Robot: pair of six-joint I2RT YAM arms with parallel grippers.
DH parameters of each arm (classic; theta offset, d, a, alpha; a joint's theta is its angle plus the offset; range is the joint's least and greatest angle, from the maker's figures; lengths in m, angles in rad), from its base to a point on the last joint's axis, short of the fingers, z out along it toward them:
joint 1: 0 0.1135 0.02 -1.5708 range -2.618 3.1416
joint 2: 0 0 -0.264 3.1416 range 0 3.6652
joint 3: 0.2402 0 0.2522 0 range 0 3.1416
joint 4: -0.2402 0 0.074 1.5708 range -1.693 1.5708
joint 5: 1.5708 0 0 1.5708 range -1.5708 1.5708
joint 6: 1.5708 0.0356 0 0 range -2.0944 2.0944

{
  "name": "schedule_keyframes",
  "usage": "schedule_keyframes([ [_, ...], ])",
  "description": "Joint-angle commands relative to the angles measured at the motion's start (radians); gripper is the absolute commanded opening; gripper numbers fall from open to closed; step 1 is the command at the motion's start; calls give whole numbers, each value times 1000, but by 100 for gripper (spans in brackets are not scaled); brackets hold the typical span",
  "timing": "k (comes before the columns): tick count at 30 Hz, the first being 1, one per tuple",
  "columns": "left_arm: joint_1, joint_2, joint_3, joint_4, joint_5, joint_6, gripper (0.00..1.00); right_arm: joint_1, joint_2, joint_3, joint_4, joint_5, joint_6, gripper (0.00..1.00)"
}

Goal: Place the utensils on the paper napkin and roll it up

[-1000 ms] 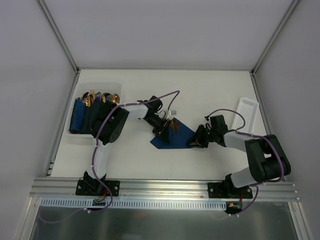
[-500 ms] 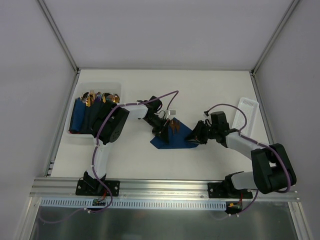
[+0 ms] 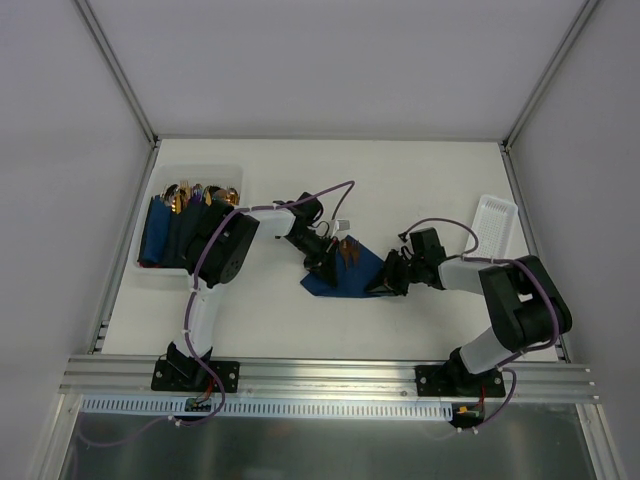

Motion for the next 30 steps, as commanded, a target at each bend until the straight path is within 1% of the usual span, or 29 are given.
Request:
schedule_keyframes([
  [1,12,41,3,-12,-65,12,3,4,34,13,9,13,-21,13],
  [5,20,41,-4,-10,-71,9,2,-9,23,16,-11,24,-44,13],
  [11,29,40,-8,-12,-77,7,2,-49,-29,38,-98,42,-109,14],
  [13,31,34,-9,-10,-53,12,2,-51,-41,51,-138,48,-121,15],
  [14,32,28,-8,-10,-48,15,4,-52,-41,56,-145,48,-127,15],
  [17,32,-20,-6,-10,-3,33,7,-51,-39,59,-149,42,-130,15],
  [18,32,-37,-6,-9,10,41,10,-49,-38,59,-148,42,-130,14],
  [21,34,-100,-1,-10,55,49,14,-49,-36,53,-148,42,-135,15],
  [25,31,-175,2,-10,96,50,15,-49,-38,50,-148,45,-135,14],
  [30,3,-203,-12,-10,126,43,15,-51,-32,53,-146,48,-135,14],
])
